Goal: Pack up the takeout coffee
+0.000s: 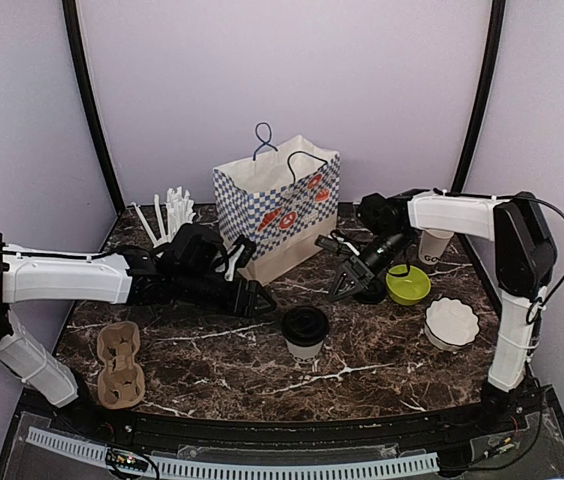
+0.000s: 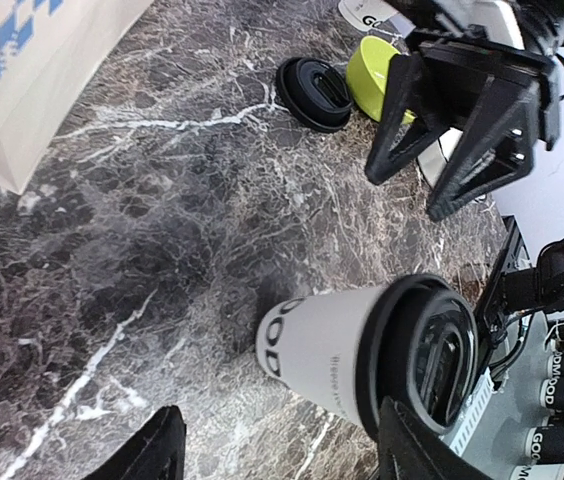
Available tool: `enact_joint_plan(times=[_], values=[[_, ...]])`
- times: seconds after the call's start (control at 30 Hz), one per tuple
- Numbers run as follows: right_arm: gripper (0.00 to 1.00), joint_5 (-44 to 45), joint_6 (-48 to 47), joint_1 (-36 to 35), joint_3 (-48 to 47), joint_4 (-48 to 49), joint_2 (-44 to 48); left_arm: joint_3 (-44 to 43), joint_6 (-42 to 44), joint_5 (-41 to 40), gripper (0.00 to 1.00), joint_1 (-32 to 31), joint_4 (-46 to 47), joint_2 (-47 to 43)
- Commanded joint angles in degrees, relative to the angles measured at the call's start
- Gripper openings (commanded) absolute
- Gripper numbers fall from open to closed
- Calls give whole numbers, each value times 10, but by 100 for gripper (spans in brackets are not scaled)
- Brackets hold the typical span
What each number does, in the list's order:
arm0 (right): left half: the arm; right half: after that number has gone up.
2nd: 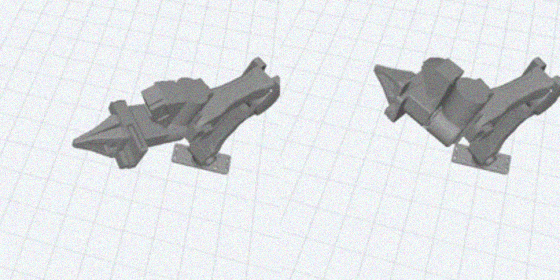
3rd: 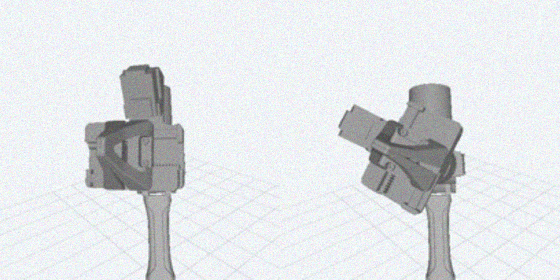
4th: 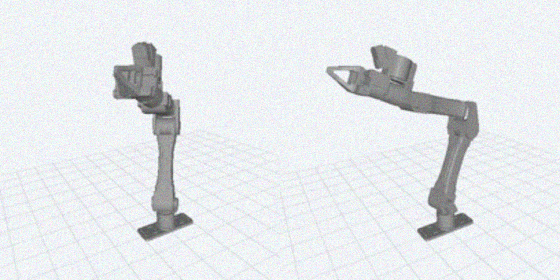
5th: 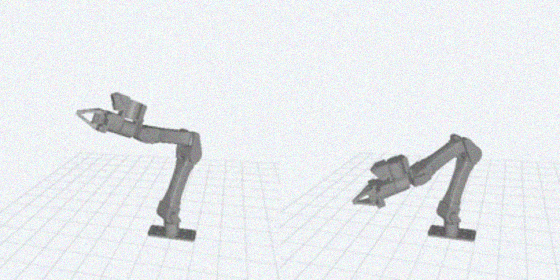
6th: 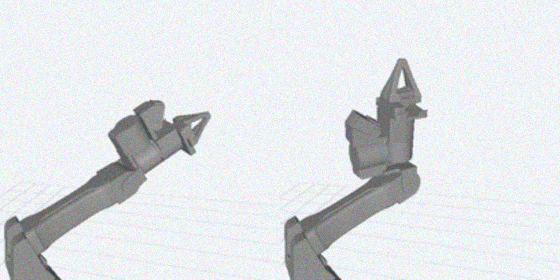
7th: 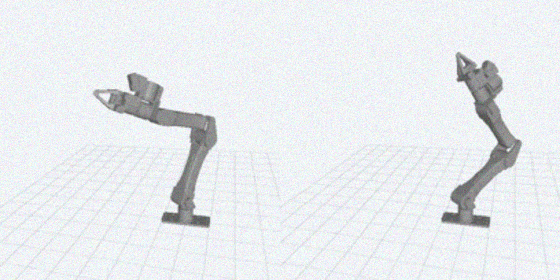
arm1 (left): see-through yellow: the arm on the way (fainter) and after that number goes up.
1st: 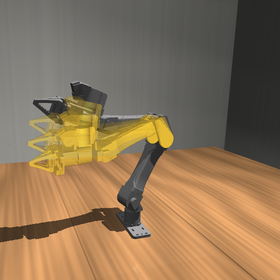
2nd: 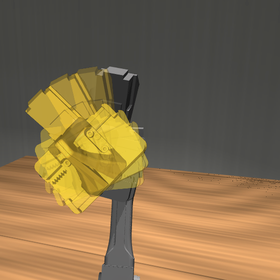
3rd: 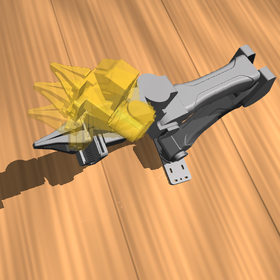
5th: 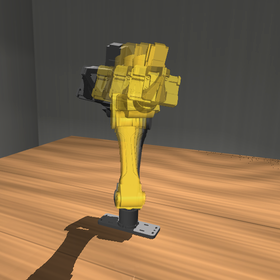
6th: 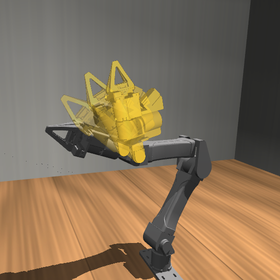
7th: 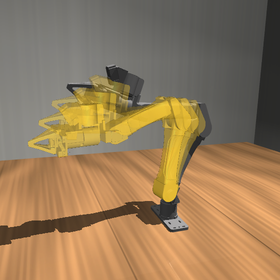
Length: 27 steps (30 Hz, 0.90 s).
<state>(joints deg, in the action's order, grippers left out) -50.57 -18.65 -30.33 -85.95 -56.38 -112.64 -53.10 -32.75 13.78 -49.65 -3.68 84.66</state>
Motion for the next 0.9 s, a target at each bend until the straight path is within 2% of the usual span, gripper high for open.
enact_joint_plan(times=[0.0, 0.23, 0.37, 0.57, 0.87], values=[[47, -5, -17, -2, 28, -5, 49, -1, -17, 43, 67, 0, 43, 16], [47, -4, -20, -1, 43, 4, 49, 16, -32, 47, 69, 0, 79, 2], [46, -12, -16, -1, 37, 3, 38, 15, -37, 85, 71, -5, 96, 12], [49, -27, -21, -3, 35, -3, 31, -8, -10, 89, 73, -31, 83, 37], [49, -32, -23, -17, 39, -5, 12, -34, 3, 93, 73, -40, 71, 80]])
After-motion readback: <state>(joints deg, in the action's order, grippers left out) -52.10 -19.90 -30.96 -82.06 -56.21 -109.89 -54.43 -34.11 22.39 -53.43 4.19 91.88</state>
